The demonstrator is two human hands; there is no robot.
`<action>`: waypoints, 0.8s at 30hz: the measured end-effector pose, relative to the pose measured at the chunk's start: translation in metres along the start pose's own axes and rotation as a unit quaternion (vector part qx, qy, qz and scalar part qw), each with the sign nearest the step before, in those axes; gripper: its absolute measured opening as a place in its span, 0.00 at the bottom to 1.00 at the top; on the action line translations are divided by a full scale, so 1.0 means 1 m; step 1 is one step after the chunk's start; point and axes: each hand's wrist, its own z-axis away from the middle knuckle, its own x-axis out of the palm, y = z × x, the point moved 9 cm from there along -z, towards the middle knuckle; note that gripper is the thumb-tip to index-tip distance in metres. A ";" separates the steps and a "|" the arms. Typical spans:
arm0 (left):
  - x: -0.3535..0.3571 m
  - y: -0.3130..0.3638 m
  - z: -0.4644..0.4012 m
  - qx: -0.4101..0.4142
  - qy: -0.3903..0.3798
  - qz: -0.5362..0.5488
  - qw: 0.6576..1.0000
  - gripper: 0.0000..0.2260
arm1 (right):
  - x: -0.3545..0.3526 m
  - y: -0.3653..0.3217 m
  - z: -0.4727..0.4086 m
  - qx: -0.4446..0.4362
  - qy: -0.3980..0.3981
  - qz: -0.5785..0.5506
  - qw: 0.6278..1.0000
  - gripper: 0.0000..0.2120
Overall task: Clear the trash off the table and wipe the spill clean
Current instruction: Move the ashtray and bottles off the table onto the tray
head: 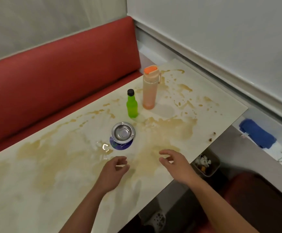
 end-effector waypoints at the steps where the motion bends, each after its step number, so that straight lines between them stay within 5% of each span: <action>1: -0.011 -0.007 -0.009 -0.026 0.000 0.032 0.999 0.12 | 0.007 -0.008 -0.011 -0.004 -0.006 0.006 1.000 0.13; 6: -0.050 -0.029 -0.057 -0.118 0.013 0.108 0.987 0.13 | 0.043 -0.039 -0.074 -0.010 -0.039 0.055 0.998 0.17; 24: -0.055 0.009 -0.120 -0.083 -0.012 0.014 0.996 0.14 | 0.101 -0.077 -0.159 0.047 -0.050 0.050 0.996 0.12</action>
